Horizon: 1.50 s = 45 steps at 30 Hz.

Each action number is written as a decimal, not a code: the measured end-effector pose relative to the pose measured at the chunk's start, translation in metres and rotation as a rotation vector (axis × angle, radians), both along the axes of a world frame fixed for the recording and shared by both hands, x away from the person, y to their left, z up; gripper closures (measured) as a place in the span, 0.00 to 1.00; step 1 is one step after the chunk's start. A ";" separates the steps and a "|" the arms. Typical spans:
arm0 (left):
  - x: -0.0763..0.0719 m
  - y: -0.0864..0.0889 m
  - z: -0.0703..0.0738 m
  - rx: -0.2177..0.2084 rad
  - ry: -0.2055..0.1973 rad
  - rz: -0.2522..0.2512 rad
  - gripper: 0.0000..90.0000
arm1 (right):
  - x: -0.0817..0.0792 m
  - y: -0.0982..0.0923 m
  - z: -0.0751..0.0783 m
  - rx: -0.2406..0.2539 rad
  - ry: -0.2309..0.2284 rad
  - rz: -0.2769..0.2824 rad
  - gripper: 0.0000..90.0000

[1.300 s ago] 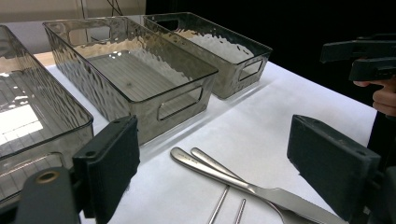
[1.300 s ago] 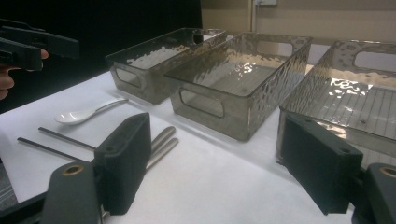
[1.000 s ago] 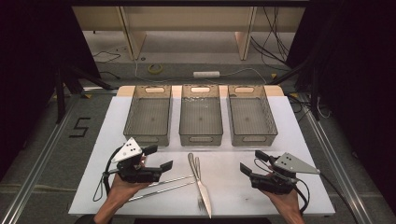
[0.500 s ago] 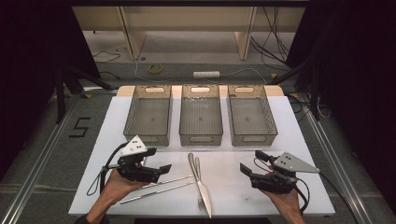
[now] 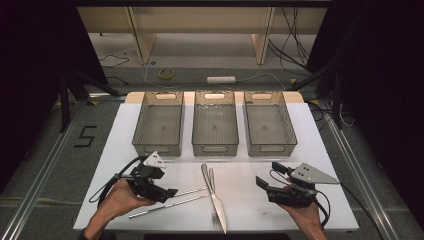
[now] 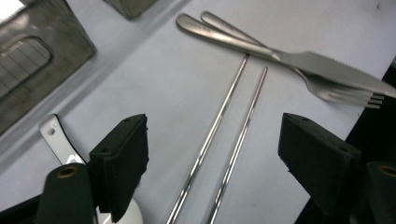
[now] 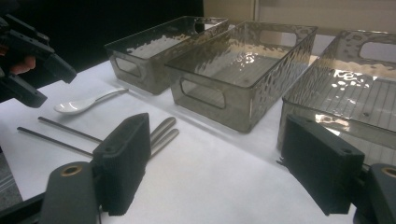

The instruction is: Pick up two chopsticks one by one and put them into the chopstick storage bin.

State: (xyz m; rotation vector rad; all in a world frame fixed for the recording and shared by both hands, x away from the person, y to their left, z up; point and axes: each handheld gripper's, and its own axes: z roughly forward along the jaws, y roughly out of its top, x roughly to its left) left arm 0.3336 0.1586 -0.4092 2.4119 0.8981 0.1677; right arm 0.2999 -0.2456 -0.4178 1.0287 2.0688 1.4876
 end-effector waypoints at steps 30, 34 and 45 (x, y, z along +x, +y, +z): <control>-0.004 -0.009 -0.039 0.332 0.211 -0.109 0.64 | -0.001 0.003 -0.001 -0.026 0.015 0.023 0.28; -0.004 -0.010 -0.043 0.339 0.213 -0.110 0.67 | -0.001 0.003 -0.001 -0.029 0.016 0.023 0.28; -0.002 -0.010 -0.051 0.386 0.213 -0.145 0.79 | -0.002 0.004 -0.001 -0.032 0.018 0.027 0.28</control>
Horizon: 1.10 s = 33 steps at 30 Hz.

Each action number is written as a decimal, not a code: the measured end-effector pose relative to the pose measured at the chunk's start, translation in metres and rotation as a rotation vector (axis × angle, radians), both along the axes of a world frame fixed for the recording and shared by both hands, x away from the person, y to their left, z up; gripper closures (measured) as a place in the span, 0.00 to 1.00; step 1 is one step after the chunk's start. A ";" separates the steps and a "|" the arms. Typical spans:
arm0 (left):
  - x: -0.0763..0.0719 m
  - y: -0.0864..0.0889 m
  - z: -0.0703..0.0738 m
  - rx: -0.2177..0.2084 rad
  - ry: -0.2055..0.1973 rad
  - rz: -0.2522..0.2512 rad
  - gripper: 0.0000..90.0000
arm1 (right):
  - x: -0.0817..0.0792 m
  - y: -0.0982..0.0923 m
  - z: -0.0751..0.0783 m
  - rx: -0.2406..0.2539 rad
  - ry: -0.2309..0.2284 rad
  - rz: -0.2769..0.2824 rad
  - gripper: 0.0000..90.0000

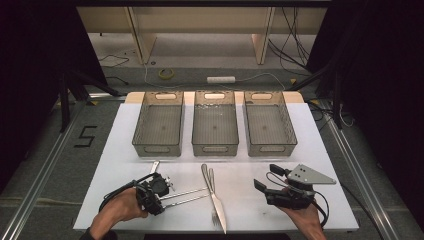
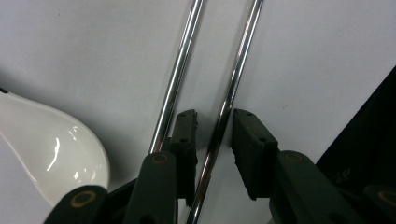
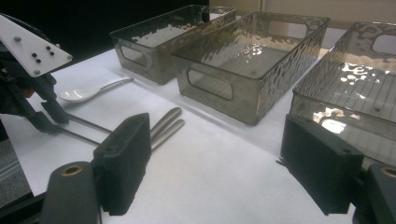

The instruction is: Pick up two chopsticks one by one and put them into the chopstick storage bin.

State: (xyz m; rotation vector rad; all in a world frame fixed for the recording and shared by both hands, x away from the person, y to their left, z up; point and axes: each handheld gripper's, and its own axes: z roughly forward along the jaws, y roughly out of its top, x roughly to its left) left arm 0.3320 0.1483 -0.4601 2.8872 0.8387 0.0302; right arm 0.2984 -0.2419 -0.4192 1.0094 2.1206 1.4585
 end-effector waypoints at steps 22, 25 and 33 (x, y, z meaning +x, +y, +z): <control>-0.002 -0.003 0.000 0.019 0.006 -0.092 0.92 | 0.000 0.000 -0.001 -0.010 0.009 0.000 0.29; -0.003 -0.003 0.000 0.020 0.005 -0.106 0.93 | 0.000 0.000 -0.001 -0.011 0.010 0.003 0.29; -0.004 -0.003 0.001 0.017 0.004 -0.145 0.94 | 0.000 0.000 -0.001 -0.019 0.014 0.006 0.29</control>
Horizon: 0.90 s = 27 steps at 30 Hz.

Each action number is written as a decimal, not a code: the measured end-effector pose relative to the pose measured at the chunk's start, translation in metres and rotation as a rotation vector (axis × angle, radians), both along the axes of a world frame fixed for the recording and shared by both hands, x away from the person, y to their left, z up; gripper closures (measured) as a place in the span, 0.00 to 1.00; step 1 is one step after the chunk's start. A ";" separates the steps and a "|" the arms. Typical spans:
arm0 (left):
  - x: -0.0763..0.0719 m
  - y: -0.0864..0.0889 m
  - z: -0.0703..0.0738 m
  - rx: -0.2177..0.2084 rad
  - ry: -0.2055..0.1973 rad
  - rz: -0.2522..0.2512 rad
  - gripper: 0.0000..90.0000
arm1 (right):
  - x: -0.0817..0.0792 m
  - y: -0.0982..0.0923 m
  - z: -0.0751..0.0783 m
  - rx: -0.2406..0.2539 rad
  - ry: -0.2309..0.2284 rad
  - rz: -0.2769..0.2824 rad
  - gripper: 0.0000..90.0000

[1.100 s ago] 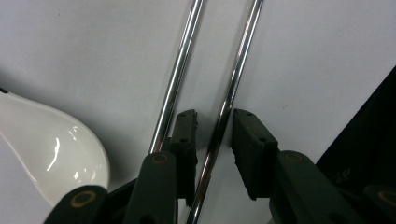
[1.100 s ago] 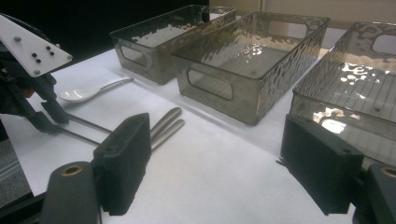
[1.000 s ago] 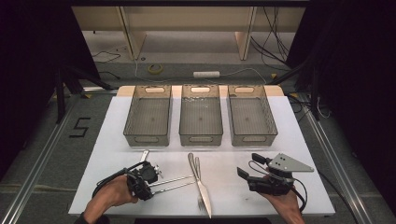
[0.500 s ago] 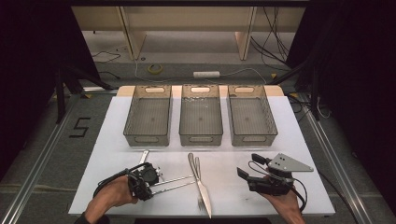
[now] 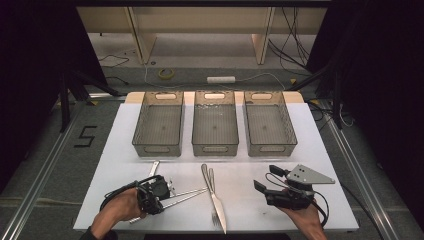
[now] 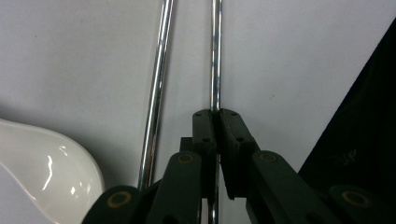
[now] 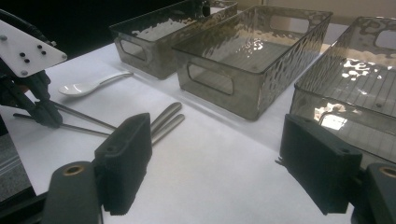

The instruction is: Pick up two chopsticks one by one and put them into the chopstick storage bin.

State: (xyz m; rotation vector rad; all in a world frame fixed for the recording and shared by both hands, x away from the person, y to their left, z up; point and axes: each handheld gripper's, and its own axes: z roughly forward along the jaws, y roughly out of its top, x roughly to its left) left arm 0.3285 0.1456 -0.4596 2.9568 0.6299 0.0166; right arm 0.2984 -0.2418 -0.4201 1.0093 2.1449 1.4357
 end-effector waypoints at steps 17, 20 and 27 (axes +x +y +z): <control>0.001 0.013 0.031 -0.170 -0.055 0.066 0.95 | 0.001 0.001 -0.001 0.000 0.004 0.005 0.29; 0.003 0.013 0.037 -0.222 -0.081 0.089 0.94 | 0.001 0.000 -0.001 0.003 0.002 0.005 0.29; 0.015 0.017 0.052 -0.328 -0.147 0.169 0.94 | 0.001 -0.001 0.000 0.010 -0.011 -0.006 0.29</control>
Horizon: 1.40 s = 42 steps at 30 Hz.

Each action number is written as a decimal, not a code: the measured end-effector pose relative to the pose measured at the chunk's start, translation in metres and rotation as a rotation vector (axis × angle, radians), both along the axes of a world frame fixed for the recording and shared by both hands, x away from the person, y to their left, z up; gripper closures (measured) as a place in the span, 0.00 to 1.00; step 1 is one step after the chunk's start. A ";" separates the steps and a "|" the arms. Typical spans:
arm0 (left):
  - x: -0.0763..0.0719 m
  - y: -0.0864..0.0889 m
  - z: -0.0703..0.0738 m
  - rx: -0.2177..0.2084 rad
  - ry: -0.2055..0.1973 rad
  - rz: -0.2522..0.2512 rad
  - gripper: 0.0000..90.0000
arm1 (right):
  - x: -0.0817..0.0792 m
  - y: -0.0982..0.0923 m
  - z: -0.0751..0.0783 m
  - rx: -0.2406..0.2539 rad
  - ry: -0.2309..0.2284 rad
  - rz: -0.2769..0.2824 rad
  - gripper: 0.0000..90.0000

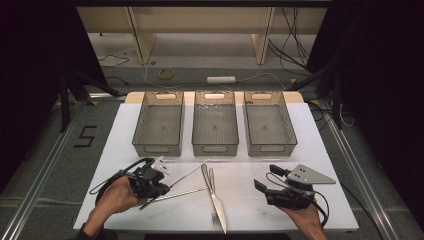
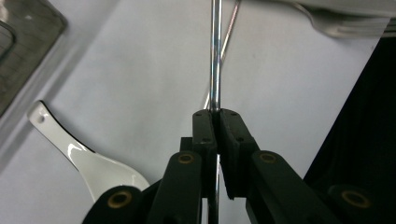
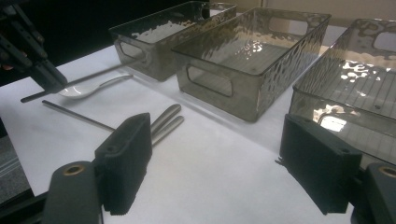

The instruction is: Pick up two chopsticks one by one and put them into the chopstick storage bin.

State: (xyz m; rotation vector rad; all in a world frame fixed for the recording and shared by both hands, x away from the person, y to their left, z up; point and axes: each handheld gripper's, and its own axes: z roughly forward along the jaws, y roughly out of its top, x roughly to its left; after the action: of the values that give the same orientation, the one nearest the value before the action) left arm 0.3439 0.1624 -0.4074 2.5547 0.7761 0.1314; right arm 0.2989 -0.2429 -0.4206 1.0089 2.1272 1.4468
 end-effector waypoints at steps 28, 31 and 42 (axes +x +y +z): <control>0.062 0.028 0.048 -0.226 -0.173 0.256 0.95 | 0.000 -0.003 0.001 0.012 -0.020 -0.029 0.26; 0.070 0.032 0.051 -0.237 -0.198 0.292 0.94 | 0.000 -0.003 0.001 0.011 -0.022 -0.029 0.26; 0.100 0.048 0.055 -0.265 -0.238 0.374 0.94 | 0.000 -0.002 0.001 0.011 -0.024 -0.021 0.26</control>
State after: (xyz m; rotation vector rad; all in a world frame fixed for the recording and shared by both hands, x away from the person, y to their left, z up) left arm 0.4439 0.2099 -0.3525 2.0789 1.0866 0.4147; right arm 0.2987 -0.2447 -0.4191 1.0102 2.0880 1.4551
